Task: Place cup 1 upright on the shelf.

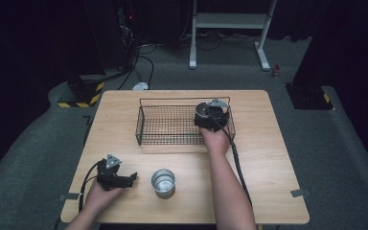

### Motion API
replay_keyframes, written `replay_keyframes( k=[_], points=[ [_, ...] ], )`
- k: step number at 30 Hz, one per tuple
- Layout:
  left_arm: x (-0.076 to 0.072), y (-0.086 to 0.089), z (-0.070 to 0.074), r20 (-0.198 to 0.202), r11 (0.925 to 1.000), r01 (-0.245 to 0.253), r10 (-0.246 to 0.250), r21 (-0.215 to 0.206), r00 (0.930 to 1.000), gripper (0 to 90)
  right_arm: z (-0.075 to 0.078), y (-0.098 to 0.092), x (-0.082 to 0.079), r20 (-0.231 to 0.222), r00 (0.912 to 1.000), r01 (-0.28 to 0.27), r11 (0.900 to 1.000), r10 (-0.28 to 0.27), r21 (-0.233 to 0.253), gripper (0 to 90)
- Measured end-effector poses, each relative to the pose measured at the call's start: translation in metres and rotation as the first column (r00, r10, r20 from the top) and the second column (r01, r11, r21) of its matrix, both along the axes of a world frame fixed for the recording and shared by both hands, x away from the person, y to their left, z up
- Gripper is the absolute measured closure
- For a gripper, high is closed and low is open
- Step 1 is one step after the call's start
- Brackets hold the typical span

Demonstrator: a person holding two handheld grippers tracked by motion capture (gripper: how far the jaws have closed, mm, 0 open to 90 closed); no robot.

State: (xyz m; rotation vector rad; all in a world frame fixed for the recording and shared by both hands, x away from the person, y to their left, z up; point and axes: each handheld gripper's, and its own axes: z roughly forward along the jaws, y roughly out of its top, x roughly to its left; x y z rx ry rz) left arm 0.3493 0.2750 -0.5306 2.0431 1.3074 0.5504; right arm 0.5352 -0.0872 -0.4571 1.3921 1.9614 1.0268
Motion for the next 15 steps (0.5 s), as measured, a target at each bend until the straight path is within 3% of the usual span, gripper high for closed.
replay_keyframes(
  k=[15],
  points=[
    [0.0001,0.0001,0.0,0.001,1.0,0.001,-0.001,0.0,1.0,0.5,-0.005,0.0004,-0.0028,-0.007,1.0,0.001,1.0,-0.001,-0.013,13.7]
  ],
)
